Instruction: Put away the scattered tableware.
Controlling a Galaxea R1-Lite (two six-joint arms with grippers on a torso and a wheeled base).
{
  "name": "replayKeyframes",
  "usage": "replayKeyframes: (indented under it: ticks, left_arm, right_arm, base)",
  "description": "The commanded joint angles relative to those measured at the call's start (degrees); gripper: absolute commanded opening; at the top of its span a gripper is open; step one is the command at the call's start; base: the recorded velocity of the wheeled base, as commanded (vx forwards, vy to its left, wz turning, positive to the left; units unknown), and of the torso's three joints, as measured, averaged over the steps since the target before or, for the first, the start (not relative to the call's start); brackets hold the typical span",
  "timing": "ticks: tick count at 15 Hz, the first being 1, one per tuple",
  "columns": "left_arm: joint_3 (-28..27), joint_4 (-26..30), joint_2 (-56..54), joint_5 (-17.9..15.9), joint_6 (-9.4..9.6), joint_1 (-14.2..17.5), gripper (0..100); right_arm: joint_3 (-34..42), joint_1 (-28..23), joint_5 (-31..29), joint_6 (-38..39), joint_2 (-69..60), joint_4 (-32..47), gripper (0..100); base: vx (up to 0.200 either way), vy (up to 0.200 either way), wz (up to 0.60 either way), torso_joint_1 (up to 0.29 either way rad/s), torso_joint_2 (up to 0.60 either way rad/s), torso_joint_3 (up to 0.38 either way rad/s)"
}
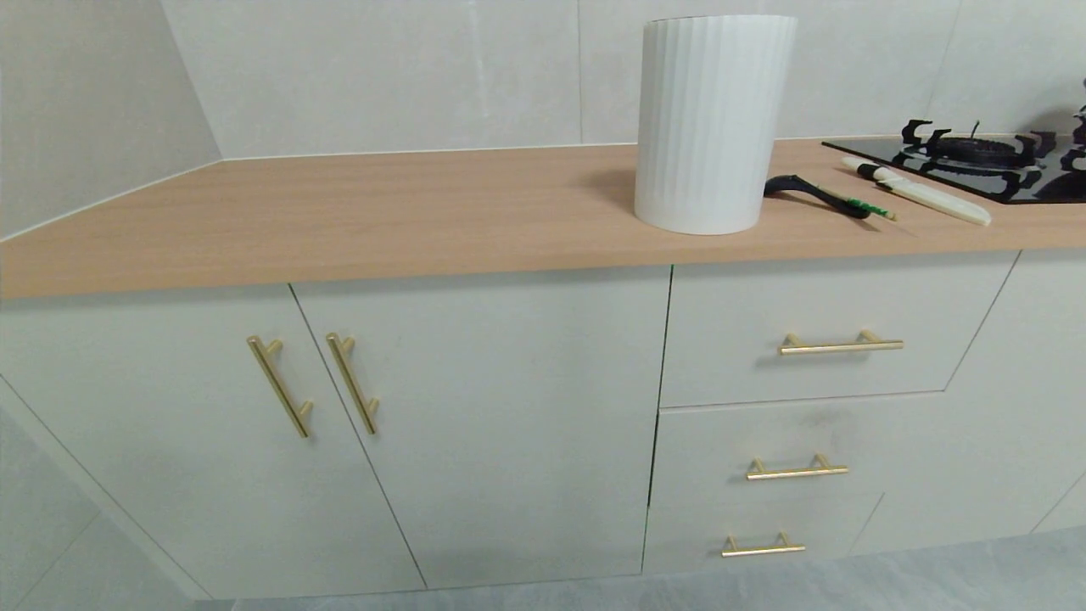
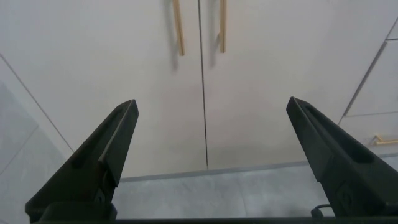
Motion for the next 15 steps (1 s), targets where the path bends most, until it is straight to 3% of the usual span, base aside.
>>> replayKeyframes:
  ticks: [1, 12, 15]
  left_arm:
    - [0.0, 0.0, 0.1, 0.0, 0.00, 0.0, 100]
    - [0.0, -0.1, 0.1, 0.2, -0.53, 0.0, 100]
    - [0.0, 0.0, 0.1, 0.2, -0.53, 0.0, 100]
  right_arm:
    - [0.0, 0.0, 0.0, 0.0, 0.1, 0.0, 100]
    - [-0.1, 0.0, 0.3, -0.4, 1.0, 0.0, 100]
    - [-13.4, 3.0, 3.1, 4.7, 15.8, 1.4, 100]
  base:
    - [0.000, 0.000, 0.00, 0.000, 0.00, 0.000]
    - [0.000, 0.000, 0.00, 0.000, 0.00, 0.000]
    - [0.000, 0.000, 0.00, 0.000, 0.00, 0.000]
